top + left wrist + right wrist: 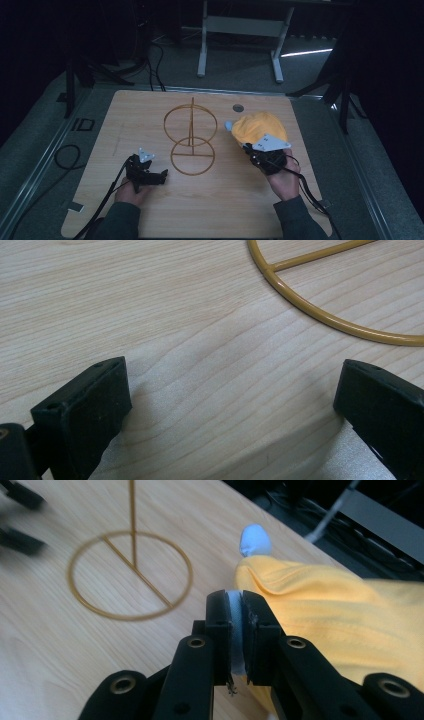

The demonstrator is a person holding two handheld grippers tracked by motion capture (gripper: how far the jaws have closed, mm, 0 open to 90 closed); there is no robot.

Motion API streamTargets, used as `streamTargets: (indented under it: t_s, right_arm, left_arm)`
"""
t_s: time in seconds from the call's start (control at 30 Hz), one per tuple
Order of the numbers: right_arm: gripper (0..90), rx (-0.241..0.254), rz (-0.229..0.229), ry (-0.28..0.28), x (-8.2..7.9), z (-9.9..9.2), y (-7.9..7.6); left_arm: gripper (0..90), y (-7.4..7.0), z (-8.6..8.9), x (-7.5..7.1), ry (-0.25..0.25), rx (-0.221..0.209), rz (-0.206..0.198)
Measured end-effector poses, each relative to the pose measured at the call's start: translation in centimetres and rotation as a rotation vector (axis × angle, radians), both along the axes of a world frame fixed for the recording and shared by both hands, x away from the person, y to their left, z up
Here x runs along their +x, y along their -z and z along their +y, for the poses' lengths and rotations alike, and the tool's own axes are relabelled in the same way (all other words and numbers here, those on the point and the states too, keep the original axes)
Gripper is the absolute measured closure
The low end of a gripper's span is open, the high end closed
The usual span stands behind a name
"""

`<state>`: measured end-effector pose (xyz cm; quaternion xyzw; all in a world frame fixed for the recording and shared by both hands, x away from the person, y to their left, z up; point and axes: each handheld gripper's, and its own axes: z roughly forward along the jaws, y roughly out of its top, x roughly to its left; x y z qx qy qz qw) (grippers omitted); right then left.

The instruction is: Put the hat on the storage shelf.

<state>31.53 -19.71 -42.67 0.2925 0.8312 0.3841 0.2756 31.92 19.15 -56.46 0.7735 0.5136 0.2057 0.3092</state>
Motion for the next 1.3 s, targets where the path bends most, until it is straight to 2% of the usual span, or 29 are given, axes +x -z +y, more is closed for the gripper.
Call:
streamTargets:
  t_s: [0.13, 0.2, 0.23, 0.43, 0.47, 0.5, 0.53, 0.57, 0.63, 0.77, 0.87, 1.2, 1.23, 1.3]
  right_arm:
    - [83.0, 0.071, 0.001, -0.025, -0.4, -1.0, -0.9]
    - [83.0, 0.083, -0.004, -0.020, -0.5, -1.4, -1.2]
    - [83.0, 0.116, -0.003, -0.020, -0.6, -2.1, -1.5]
    - [82.3, 0.165, 0.025, -0.014, -0.7, -3.4, -1.8]
    - [81.8, 0.158, 0.033, -0.013, -0.7, -3.7, -1.7]
    - [80.8, 0.136, 0.063, -0.015, -0.8, -4.0, -1.3]
    - [80.8, 0.136, 0.063, -0.015, -0.8, -4.0, -1.3]
    - [79.4, 0.101, 0.092, -0.019, -1.0, -4.2, -0.7]
    - [77.8, 0.071, 0.104, -0.008, -1.3, -4.3, -0.4]
    - [71.6, 0.048, 0.148, -0.016, -1.2, -4.7, -0.3]
    - [70.4, 0.031, 0.158, -0.019, -1.1, -4.7, -0.4]
    - [65.9, -0.064, 0.204, -0.045, 0.3, -3.7, -1.1]
    - [65.1, -0.093, 0.209, -0.057, 0.6, -3.3, -1.4]
    - [64.9, -0.102, 0.215, -0.059, 0.7, -3.1, -1.4]
  left_arm:
    - [1.9, 0.0, 0.0, 0.0, -0.001, -0.001, -0.001]
    - [1.9, 0.0, 0.0, 0.0, 0.000, 0.000, -0.002]
    - [1.9, 0.0, 0.0, 0.0, 0.000, 0.000, -0.001]
    - [1.9, 0.0, 0.0, 0.0, 0.000, 0.000, -0.002]
    - [1.9, 0.0, 0.0, 0.0, 0.000, -0.001, -0.002]
    - [1.9, 0.0, 0.0, 0.0, 0.000, 0.000, -0.001]
    - [1.9, 0.0, 0.0, 0.0, 0.000, 0.000, -0.001]
    - [1.9, 0.0, 0.0, 0.0, 0.000, 0.000, -0.002]
    - [1.8, 0.0, 0.0, 0.0, 0.000, 0.000, -0.002]
    - [1.9, 0.0, 0.0, 0.0, -0.001, 0.000, -0.002]
    - [1.9, 0.0, 0.0, 0.0, -0.001, -0.001, -0.002]
    - [1.9, 0.0, 0.0, 0.0, 0.001, 0.000, 0.002]
    - [1.9, 0.0, 0.0, 0.0, 0.001, 0.000, 0.001]
    - [1.9, 0.0, 0.0, 0.0, 0.000, 0.000, 0.001]
